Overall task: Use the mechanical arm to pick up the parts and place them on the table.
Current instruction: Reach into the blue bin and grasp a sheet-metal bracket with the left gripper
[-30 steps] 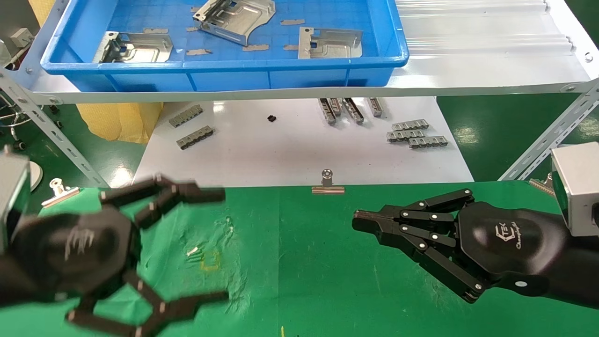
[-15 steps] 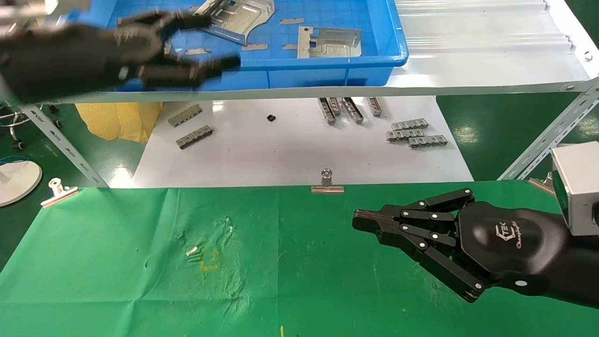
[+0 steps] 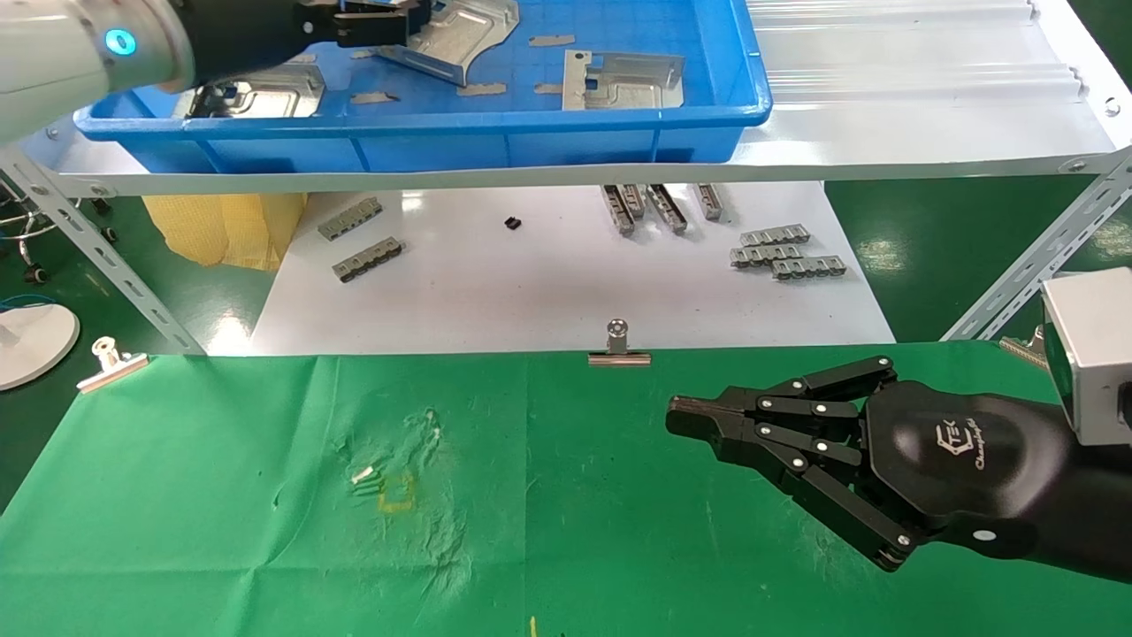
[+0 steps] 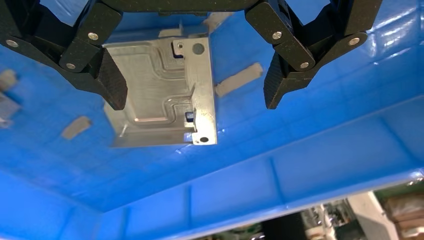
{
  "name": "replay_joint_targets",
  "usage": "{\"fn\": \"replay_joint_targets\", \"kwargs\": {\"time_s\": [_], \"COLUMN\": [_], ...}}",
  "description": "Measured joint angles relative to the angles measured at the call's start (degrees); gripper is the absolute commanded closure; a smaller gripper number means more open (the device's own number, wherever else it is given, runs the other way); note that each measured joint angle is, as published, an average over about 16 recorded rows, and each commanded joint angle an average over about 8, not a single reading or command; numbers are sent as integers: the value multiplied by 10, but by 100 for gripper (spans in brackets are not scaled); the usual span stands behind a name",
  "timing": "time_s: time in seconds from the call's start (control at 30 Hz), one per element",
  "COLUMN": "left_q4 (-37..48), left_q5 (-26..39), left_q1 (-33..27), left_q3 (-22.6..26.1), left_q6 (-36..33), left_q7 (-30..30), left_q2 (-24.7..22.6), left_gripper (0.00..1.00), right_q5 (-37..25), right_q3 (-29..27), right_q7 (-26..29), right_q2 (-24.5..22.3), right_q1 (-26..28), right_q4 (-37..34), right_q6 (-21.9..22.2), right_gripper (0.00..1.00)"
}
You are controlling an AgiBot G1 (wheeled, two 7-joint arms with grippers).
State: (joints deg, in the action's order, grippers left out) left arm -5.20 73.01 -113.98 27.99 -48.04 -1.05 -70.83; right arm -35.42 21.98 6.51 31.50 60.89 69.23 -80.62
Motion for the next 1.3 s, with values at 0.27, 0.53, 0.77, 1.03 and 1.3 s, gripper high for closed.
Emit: {"fn": "replay_joint_targets", "kwargs": {"time_s": [0.27, 0.53, 0.77, 1.03, 1.3], "left_q4": [40, 51, 53, 51, 42], "left_q5": [19, 33, 43, 53, 54], "left_q1": [-20, -30, -32, -32, -29], "left_q3": [12, 22, 29, 36, 37], "left_q6": [46, 67, 77, 85, 89], "left_q7": [-1, -8, -18, -30, -34], "left_q2": [-34, -49, -54, -57, -57], "left_gripper": [100, 100, 100, 100, 100], "right_q5": [0, 0, 0, 0, 0], "right_q3": [0, 0, 0, 0, 0], "right_q7": [0, 0, 0, 0, 0], "right_q2": [0, 0, 0, 0, 0], "right_q1": [0, 0, 0, 0, 0], "right_q4": [0, 0, 0, 0, 0], "right_q6": [0, 0, 0, 0, 0], "right_gripper": [0, 0, 0, 0, 0]}}
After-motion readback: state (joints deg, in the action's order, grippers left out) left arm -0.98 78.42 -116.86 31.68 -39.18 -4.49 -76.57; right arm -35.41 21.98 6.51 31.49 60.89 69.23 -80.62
